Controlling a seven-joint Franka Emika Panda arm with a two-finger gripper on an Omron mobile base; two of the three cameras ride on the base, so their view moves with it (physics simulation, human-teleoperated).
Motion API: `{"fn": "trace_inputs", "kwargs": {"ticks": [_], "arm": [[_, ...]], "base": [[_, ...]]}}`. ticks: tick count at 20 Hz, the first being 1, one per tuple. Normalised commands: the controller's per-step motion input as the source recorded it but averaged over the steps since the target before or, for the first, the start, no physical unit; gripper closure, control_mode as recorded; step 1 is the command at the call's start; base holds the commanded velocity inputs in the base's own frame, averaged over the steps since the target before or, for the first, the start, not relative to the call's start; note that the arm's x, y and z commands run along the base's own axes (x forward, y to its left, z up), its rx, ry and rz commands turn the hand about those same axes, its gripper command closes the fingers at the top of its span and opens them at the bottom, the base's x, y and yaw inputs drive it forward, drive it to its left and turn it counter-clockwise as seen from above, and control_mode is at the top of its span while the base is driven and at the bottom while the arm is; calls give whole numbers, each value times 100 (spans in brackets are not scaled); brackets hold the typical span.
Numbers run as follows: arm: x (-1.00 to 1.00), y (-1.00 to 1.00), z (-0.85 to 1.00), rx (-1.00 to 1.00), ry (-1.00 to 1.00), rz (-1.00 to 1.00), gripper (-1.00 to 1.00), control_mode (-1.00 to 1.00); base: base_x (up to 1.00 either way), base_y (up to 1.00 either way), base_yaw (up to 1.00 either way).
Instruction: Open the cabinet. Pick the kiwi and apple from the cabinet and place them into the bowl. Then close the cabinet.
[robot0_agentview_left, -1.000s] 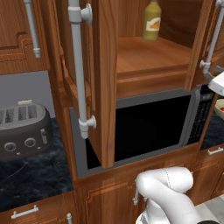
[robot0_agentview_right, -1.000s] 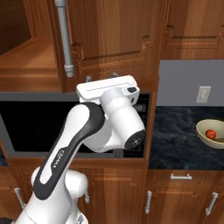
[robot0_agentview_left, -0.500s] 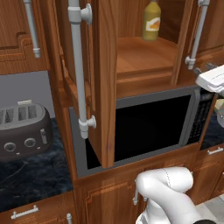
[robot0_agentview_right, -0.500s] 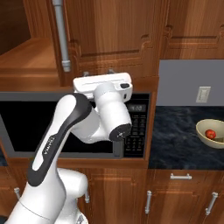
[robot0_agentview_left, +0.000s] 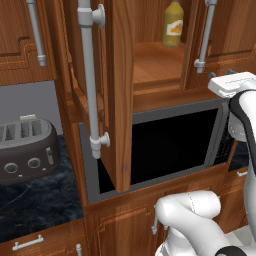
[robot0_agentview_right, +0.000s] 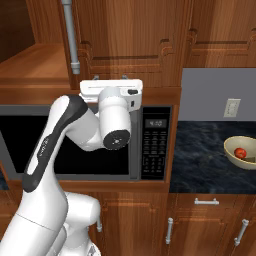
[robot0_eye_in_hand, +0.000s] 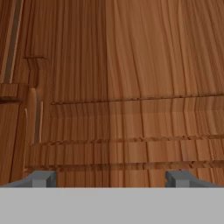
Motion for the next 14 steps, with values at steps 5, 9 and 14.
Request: {"fn": "trace_inputs", "kwargs": {"ticks": [5, 9, 14], "arm": [[39, 29, 0, 0, 6, -11, -100, -100], [35, 26, 0, 0, 9, -10, -100, -100], [21, 14, 1, 0, 10, -10, -100, -100]], "base": [[0, 0, 0], [0, 0, 0], [0, 0, 0]]}}
